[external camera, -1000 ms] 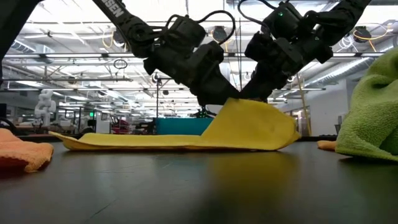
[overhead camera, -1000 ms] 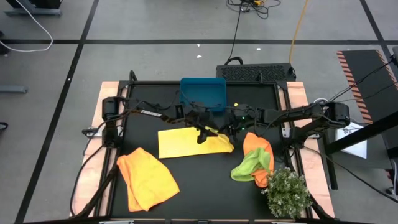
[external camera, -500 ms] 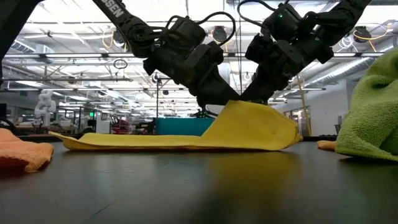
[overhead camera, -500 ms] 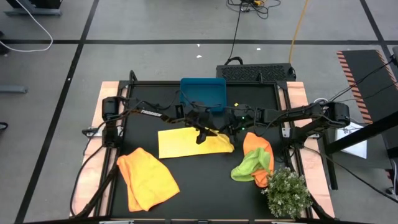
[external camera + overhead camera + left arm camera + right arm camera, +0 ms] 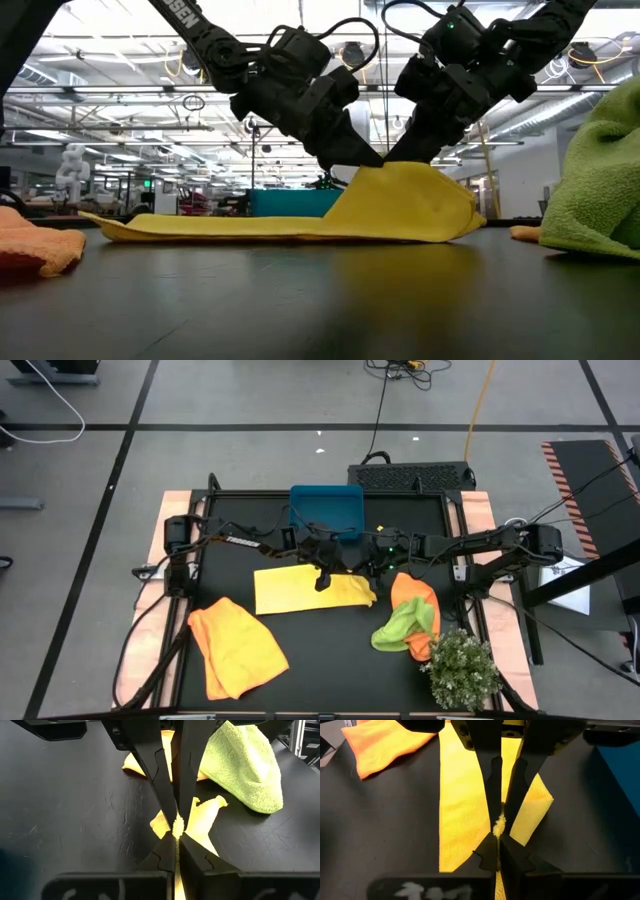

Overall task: Fold microfiber towels
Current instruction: Fold the yellow microfiber towel

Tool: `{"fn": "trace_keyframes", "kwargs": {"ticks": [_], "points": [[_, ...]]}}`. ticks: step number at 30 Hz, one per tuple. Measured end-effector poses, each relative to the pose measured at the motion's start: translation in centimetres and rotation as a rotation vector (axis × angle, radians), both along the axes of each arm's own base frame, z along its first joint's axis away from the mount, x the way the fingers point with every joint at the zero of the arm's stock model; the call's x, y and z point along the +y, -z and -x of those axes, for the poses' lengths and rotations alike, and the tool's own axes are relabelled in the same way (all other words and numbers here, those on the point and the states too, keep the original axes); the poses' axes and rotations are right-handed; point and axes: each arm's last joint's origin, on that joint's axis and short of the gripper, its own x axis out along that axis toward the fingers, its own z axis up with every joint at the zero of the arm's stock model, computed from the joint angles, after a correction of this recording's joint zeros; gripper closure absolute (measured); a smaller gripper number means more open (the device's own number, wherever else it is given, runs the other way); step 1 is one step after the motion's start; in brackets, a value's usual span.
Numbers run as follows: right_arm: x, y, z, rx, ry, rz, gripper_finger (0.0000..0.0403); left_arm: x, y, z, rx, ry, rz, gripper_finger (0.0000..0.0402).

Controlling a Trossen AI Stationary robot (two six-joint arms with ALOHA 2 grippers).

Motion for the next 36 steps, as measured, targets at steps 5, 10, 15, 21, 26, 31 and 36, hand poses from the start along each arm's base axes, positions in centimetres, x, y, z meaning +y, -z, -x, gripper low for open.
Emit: {"fn": "trace_keyframes", "kwargs": {"ticks": [5, 10, 15, 21, 26, 31, 36], "points": [[0.0, -0.1, 0.0, -0.004, 0.002, 0.001, 0.0394, 0.0, 0.0, 0.0, 0.001, -0.002, 0.003, 0.0389], [0.0, -0.7, 0.3, -0.024, 0.003, 0.006, 0.0398, 0.1, -0.1, 0.0, 0.000, -0.015, 0.024, 0.0366], [0.1, -1.5, 0.6, -0.045, 0.004, 0.011, 0.0400, 1.0, -0.5, 0.3, -0.010, -0.020, 0.068, 0.0316], [0.1, -2.1, 0.9, -0.068, 0.003, 0.015, 0.0401, 1.3, -0.5, 0.3, -0.002, -0.036, 0.091, 0.0245], [0.1, -2.0, 0.9, -0.062, 0.004, 0.012, 0.0402, 1.6, -1.4, 0.5, -0.032, -0.028, 0.131, 0.0209], [0.1, -2.0, 0.9, -0.059, 0.007, 0.007, 0.0402, 2.1, -1.4, 0.5, -0.035, -0.037, 0.155, 0.0202], [0.1, -2.0, 0.9, -0.055, 0.007, 0.006, 0.0402, 2.1, -1.6, 0.5, -0.043, -0.027, 0.158, 0.0201]]}}
